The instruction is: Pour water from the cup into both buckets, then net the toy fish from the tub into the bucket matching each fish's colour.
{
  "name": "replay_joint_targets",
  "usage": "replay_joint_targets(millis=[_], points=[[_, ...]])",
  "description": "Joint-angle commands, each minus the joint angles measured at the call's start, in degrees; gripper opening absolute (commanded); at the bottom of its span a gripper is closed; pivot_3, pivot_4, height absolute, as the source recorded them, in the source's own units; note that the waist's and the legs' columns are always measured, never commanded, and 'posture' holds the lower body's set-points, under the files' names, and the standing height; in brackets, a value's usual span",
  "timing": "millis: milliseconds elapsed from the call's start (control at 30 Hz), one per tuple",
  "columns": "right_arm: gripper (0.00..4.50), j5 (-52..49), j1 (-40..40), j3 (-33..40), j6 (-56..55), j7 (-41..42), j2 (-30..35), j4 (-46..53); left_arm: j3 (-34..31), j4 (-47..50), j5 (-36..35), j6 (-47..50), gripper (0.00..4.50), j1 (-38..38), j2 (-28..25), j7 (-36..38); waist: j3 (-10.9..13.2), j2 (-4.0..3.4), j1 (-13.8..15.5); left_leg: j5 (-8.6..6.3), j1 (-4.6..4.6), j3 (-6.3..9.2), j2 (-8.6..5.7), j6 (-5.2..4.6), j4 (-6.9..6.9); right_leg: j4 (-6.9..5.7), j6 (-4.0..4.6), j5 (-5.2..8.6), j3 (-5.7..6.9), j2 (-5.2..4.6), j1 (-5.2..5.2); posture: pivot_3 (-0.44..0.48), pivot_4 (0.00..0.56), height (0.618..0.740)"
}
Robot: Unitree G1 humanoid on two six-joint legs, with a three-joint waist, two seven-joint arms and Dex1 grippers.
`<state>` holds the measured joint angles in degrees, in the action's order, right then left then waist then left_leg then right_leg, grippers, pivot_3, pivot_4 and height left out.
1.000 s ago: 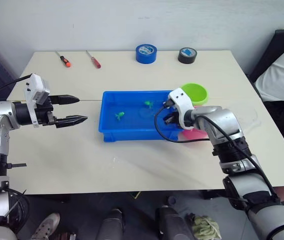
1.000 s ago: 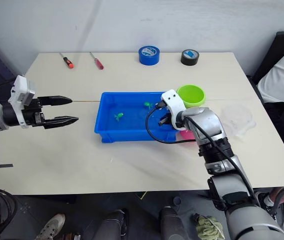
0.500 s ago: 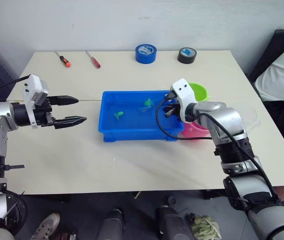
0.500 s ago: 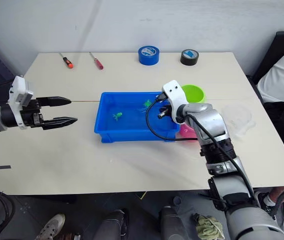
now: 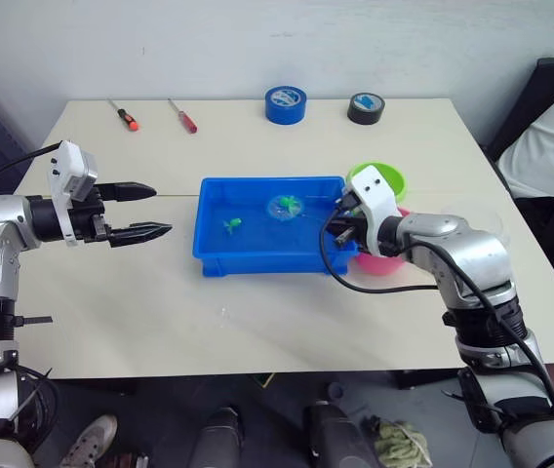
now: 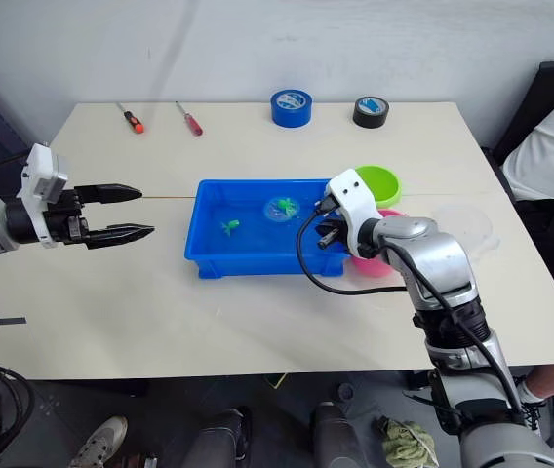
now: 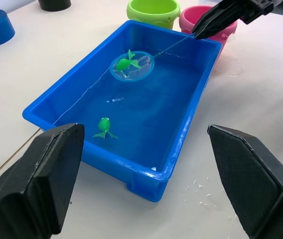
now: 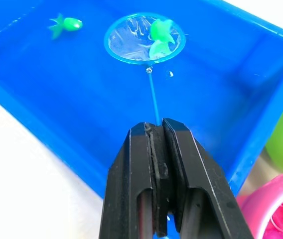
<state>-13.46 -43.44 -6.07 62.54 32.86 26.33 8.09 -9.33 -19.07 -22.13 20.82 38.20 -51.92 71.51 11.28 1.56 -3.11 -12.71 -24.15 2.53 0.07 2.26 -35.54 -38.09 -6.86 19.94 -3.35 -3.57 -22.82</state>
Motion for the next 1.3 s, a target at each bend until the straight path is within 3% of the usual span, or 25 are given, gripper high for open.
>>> replay_joint_targets(millis=[33, 267, 600, 867, 1300], points=[[0.00, -1.4, -0.2, 1.8, -0.4, 0.1, 0.6, 3.0, -0.1, -0.3, 0.1, -0.8, 4.31, 1.9, -0.6, 0.5, 0.0, 0.00, 0.0, 0.00, 0.00, 0.01, 0.01, 0.00, 0.00, 0.00, 0.00, 0.00, 0.00, 0.01, 0.00, 0.000, 0.150, 0.734], [0.00, -3.9, 0.9, 5.3, 0.1, 0.5, 2.4, 5.5, 0.7, -1.1, 0.1, -1.4, 4.31, 3.0, -0.1, 1.0, 0.0, 0.00, 0.1, 0.00, 0.00, 0.01, 0.01, 0.00, 0.02, 0.02, 0.00, 0.00, 0.02, 0.01, 0.00, 0.000, 0.150, 0.734], [0.00, -7.2, 0.1, 16.2, -1.9, 1.7, 12.6, 2.7, 2.7, -5.3, 1.2, -3.5, 4.31, 7.2, 2.1, 1.9, 0.0, 0.00, 0.9, -0.01, -0.01, -0.02, -0.05, -0.02, 0.04, 0.13, 0.00, 0.00, 0.00, 0.01, 0.03, 0.000, 0.150, 0.734], [0.00, -5.2, 2.1, 16.9, -6.8, 1.6, 19.2, -3.3, 3.7, -8.2, 2.4, -5.0, 4.31, 9.4, 3.3, 2.9, 0.0, 0.00, 0.9, -0.01, -0.01, -0.06, -0.12, -0.02, 0.05, 0.13, 0.00, 0.00, -0.01, 0.03, 0.02, 0.000, 0.150, 0.734], [0.00, -2.1, 4.6, 15.1, -9.9, -1.1, 20.2, -5.5, 3.5, -8.1, 2.7, -4.8, 4.31, 9.3, 2.8, 3.5, 0.0, 0.00, 1.2, -0.01, -0.01, -0.06, -0.10, -0.02, 0.05, 0.13, 0.00, 0.00, -0.02, 0.03, 0.03, 0.000, 0.150, 0.734]])
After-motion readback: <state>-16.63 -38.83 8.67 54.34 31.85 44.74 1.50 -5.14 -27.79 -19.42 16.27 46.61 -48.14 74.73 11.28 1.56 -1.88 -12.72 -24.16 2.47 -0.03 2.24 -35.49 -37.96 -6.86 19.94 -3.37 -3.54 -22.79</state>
